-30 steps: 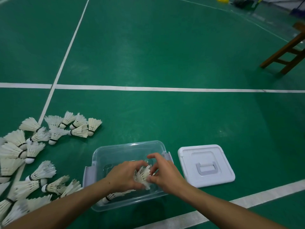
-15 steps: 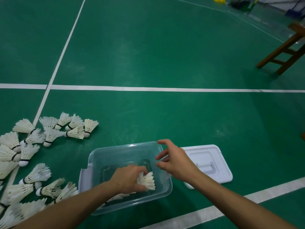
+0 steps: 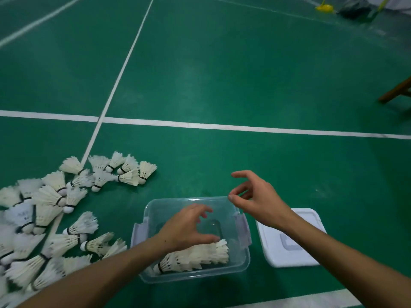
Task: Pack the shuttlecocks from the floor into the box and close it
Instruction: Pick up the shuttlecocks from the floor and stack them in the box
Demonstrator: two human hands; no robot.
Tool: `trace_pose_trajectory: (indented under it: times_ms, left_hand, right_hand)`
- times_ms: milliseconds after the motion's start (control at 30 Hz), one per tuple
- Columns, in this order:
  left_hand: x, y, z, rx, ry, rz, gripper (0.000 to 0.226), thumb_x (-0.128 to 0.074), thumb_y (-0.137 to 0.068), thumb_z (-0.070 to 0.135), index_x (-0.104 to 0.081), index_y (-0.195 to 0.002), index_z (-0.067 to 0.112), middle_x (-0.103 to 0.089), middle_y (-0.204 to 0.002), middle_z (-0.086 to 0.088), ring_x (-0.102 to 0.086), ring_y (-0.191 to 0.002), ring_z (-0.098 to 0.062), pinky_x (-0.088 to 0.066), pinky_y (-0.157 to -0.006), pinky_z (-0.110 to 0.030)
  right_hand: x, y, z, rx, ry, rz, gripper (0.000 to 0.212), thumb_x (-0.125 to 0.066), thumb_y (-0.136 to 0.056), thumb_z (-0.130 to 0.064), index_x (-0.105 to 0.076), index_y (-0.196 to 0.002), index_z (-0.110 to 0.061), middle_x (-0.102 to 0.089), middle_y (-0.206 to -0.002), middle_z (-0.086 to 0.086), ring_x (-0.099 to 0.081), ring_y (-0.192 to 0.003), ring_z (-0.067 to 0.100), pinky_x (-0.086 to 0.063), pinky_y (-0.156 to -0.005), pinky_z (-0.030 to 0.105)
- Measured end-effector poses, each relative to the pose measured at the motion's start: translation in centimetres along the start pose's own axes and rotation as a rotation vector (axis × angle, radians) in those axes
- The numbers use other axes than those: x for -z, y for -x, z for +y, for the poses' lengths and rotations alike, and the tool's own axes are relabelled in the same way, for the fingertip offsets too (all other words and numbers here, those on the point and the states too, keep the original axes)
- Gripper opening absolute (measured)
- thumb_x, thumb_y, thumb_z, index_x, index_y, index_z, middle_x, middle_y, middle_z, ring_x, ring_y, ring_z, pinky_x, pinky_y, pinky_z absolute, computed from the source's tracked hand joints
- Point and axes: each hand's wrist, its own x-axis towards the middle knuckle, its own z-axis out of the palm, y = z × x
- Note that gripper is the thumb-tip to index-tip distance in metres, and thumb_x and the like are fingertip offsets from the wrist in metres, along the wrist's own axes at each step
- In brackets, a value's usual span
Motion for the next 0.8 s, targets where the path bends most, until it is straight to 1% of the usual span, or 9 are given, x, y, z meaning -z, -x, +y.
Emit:
trace_pose_trajectory:
  times_ms: [100,200,267,333,433,500,600,700,800]
  left_hand:
    - [4.7,1.4,0.3,-0.022,0.111,0.194,0.076,-0.08,-0.072,0.072,-0.058,-0.133,0.032,-0.065,-0.114,0.017,-0.064,-0.096,0.0,-0.058,-0.081,-0.026]
    - [9.3,3.6,-0.6,-0.003,0.171,0.355,0.073,-0.082,-0.073,0.068,-0.057,-0.132,0.034,-0.066,-0.112,0.017,-0.066,-0.096,0.0,-0.06,-0.076,-0.023]
    - [12.0,5.3,-2.1,0.047,0.197,0.432,0.071,-0.084,-0.073,0.065,-0.057,-0.132,0.036,-0.066,-0.112,0.015,-0.067,-0.095,-0.001,-0.061,-0.076,-0.025]
    - [14.3,6.9,-4.4,0.098,0.187,0.498,0.07,-0.084,-0.072,0.065,-0.057,-0.131,0.037,-0.068,-0.111,0.012,-0.069,-0.093,-0.004,-0.063,-0.077,-0.028]
    - [17.1,8.6,-8.8,0.209,0.149,0.58,0.063,-0.086,-0.075,0.057,-0.06,-0.127,0.033,-0.068,-0.106,0.01,-0.071,-0.087,-0.006,-0.065,-0.078,-0.034]
    - [18.2,9.1,-12.1,0.297,0.099,0.601,0.058,-0.087,-0.077,0.051,-0.06,-0.126,0.034,-0.067,-0.105,0.01,-0.07,-0.087,-0.009,-0.064,-0.08,-0.038]
    - [18.9,8.8,-16.3,0.362,0.008,0.572,0.059,-0.087,-0.077,0.051,-0.056,-0.126,0.039,-0.065,-0.106,0.014,-0.067,-0.092,-0.01,-0.062,-0.082,-0.039]
    - [19.2,7.1,-18.8,0.349,-0.167,0.503,0.063,-0.085,-0.079,0.049,-0.055,-0.133,0.036,-0.064,-0.117,0.014,-0.062,-0.107,-0.008,-0.056,-0.094,-0.033]
    - [19.6,4.7,-19.6,0.282,-0.442,0.426,0.065,-0.081,-0.084,0.051,-0.053,-0.14,0.034,-0.063,-0.133,0.012,-0.058,-0.121,-0.01,-0.049,-0.107,-0.036]
  right_hand:
    - [0.4,-1.6,-1.7,0.066,0.047,-0.024,0.052,-0.081,-0.09,-0.027,-0.056,-0.135,-0.03,-0.078,-0.092,-0.011,-0.075,-0.076,0.007,-0.063,-0.08,0.034]
    - [-0.2,-3.6,-4.3,0.151,0.096,-0.061,0.052,-0.081,-0.089,-0.028,-0.055,-0.134,-0.03,-0.078,-0.09,-0.012,-0.075,-0.075,0.006,-0.062,-0.081,0.034]
    - [-1.5,-5.2,-6.2,0.202,0.129,-0.097,0.053,-0.081,-0.088,-0.031,-0.054,-0.134,-0.029,-0.078,-0.09,-0.012,-0.074,-0.077,0.004,-0.061,-0.083,0.035]
    - [-3.5,-7.3,-7.8,0.247,0.152,-0.141,0.053,-0.08,-0.088,-0.035,-0.053,-0.134,-0.029,-0.077,-0.089,-0.013,-0.074,-0.077,0.003,-0.061,-0.086,0.038]
    - [-7.6,-10.6,-9.9,0.315,0.223,-0.202,0.055,-0.076,-0.088,-0.043,-0.049,-0.135,-0.032,-0.075,-0.089,-0.02,-0.073,-0.081,0.001,-0.06,-0.088,0.043]
    - [-10.8,-12.9,-10.7,0.339,0.26,-0.23,0.055,-0.074,-0.09,-0.046,-0.047,-0.136,-0.031,-0.074,-0.09,-0.022,-0.073,-0.086,0.006,-0.059,-0.089,0.045]
    - [-15.4,-15.8,-10.6,0.327,0.287,-0.245,0.055,-0.07,-0.093,-0.045,-0.045,-0.139,-0.029,-0.073,-0.097,-0.018,-0.072,-0.095,0.013,-0.059,-0.091,0.046]
    - [-18.8,-18.3,-9.4,0.299,0.318,-0.242,0.055,-0.068,-0.095,-0.043,-0.043,-0.141,-0.028,-0.073,-0.113,-0.011,-0.07,-0.101,0.018,-0.059,-0.092,0.047]
    - [-21.2,-20.3,-8.0,0.259,0.356,-0.234,0.056,-0.068,-0.096,-0.037,-0.043,-0.145,-0.026,-0.068,-0.128,-0.001,-0.066,-0.113,0.022,-0.056,-0.099,0.048]
